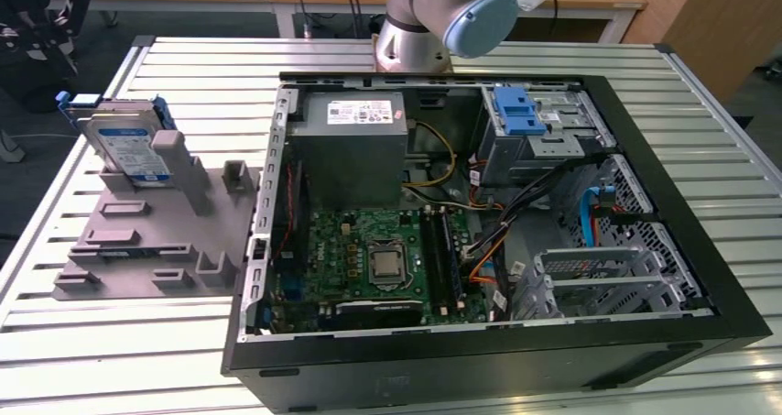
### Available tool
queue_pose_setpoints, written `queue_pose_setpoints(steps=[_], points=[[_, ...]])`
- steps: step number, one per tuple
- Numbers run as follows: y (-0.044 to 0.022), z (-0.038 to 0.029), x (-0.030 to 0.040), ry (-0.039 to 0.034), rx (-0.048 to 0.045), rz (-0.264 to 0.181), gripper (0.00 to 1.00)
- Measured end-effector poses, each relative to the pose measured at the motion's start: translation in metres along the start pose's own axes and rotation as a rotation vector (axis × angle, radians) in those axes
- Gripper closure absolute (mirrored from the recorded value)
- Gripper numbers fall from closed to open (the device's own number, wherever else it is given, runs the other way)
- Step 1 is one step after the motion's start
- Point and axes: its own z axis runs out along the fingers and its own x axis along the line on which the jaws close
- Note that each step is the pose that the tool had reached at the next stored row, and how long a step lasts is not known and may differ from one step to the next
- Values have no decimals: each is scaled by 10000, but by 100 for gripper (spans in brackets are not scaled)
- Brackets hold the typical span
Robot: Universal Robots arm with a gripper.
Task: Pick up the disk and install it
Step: 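Pick up the disk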
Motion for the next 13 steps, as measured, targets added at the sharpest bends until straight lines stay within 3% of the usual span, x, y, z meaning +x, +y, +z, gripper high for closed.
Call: queue_pose_setpoints(steps=[13], points=[[1,3,2,75,-32,-1986,89]])
